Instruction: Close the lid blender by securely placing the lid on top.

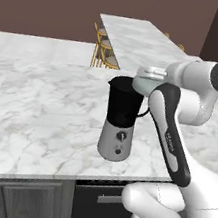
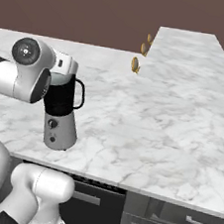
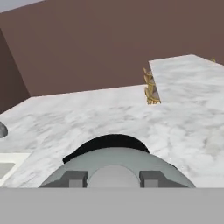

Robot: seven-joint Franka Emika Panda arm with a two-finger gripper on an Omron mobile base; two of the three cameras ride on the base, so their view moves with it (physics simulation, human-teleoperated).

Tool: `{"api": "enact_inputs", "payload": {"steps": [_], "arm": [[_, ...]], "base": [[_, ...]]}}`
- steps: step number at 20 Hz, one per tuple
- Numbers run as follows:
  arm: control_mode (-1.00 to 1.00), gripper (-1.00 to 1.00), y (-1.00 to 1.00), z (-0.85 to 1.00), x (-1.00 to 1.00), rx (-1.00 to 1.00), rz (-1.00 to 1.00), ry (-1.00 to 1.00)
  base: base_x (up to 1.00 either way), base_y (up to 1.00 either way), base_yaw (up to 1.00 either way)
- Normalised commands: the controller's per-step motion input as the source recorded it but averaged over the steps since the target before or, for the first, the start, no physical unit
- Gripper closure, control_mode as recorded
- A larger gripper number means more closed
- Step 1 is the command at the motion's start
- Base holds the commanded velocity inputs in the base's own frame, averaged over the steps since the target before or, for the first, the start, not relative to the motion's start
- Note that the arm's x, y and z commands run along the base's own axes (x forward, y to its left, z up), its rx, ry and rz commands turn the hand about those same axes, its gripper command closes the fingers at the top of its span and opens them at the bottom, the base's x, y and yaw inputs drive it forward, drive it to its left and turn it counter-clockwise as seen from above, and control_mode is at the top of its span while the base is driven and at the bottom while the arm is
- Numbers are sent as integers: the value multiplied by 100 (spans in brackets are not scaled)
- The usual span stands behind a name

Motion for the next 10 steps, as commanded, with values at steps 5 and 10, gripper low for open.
{"api": "enact_inputs", "payload": {"steps": [5, 10], "arm": [[-100, 100, 22, -24, 32, -4, 8, -1], [-100, 100, 10, 0, 53, -6, 2, 5]], "base": [[0, 0, 0], [0, 0, 0]]}}
